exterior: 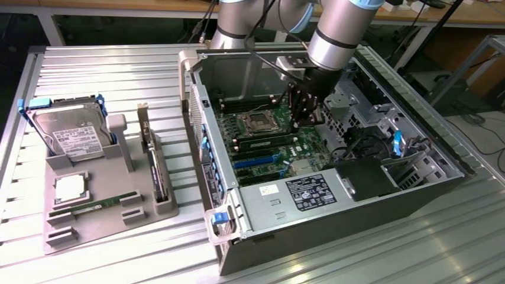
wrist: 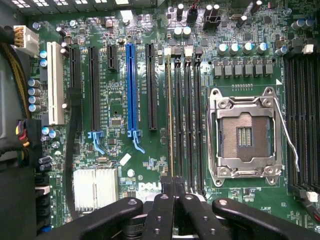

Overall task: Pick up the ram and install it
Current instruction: 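Press down the ram until it locks into place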

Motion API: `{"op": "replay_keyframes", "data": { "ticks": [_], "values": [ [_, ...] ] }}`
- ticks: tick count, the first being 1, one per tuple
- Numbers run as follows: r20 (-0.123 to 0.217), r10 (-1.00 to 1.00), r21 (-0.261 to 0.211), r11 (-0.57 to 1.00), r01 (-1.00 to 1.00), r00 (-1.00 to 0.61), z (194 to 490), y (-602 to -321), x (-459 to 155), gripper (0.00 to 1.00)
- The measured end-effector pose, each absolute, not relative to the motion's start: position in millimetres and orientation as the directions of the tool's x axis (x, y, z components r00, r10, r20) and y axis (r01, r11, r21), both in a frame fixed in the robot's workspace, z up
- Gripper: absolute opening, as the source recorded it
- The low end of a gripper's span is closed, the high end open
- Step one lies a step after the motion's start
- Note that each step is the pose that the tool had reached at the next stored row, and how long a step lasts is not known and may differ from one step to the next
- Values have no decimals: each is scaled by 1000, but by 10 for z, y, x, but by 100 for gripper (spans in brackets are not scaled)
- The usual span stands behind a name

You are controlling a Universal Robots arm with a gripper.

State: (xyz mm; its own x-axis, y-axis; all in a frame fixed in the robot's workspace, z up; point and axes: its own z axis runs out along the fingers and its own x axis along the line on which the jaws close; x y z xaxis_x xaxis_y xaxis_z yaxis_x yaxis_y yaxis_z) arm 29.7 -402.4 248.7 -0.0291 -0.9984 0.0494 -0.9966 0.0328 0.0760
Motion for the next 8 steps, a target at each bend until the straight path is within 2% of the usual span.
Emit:
{"op": "replay_keyframes", "data": {
  "ticks": [8],
  "values": [
    [50, -999, 68, 21, -997, -18, 2305, -4040, 309, 11]
  ]
}}
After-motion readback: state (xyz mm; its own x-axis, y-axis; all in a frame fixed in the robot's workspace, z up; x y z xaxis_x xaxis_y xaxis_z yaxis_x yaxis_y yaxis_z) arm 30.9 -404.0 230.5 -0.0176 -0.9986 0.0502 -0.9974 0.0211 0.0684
